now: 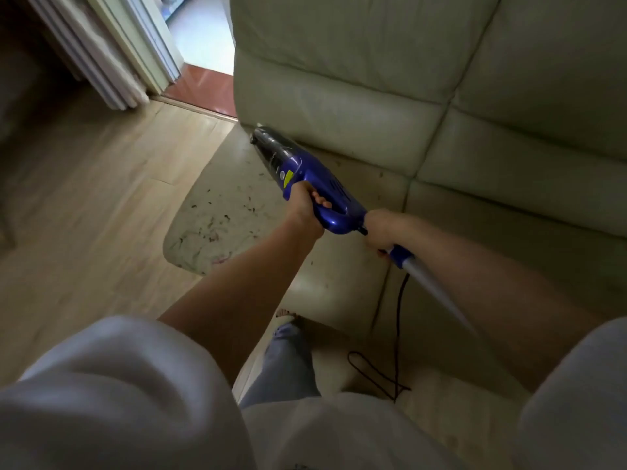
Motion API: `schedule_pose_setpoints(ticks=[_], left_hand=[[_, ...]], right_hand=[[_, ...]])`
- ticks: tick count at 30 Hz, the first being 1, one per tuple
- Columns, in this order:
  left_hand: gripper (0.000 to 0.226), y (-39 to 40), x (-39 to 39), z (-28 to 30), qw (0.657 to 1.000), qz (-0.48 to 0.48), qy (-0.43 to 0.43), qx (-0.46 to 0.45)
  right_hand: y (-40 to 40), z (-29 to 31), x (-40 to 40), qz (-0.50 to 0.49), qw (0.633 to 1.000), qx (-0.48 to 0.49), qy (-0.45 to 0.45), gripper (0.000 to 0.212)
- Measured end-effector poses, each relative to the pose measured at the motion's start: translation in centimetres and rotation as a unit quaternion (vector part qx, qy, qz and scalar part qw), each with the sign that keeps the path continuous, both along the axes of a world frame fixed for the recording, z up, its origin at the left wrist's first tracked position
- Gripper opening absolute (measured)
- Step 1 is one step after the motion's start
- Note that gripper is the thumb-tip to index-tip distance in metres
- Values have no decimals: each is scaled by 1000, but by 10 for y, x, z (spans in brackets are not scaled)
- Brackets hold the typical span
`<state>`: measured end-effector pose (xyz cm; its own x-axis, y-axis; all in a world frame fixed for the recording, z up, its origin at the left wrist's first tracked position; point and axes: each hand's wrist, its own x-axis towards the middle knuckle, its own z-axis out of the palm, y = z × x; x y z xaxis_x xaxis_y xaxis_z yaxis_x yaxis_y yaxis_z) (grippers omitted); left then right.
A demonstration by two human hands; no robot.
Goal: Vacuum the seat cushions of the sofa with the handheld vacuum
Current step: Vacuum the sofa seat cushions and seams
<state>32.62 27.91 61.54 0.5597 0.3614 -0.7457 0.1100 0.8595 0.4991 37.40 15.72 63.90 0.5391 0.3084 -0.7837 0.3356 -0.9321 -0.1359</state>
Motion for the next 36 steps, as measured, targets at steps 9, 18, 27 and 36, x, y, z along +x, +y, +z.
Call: schedule_pose_setpoints(ticks=[9,18,27,36], left_hand=[[33,132,37,-38,997,4,78,-11],[8,176,64,-68,973,-35,227,7],[30,200,60,-82,942,-28,303,140],[35,136,23,-70,941,-88,286,159]], right_hand=[[136,-31,35,-68,996,-65,2,28],[188,-61,65,-79,993,-84,-9,21],[205,-72,51,-73,995,-51,52,9],[138,-58,16,-88,993,-57,56,9]])
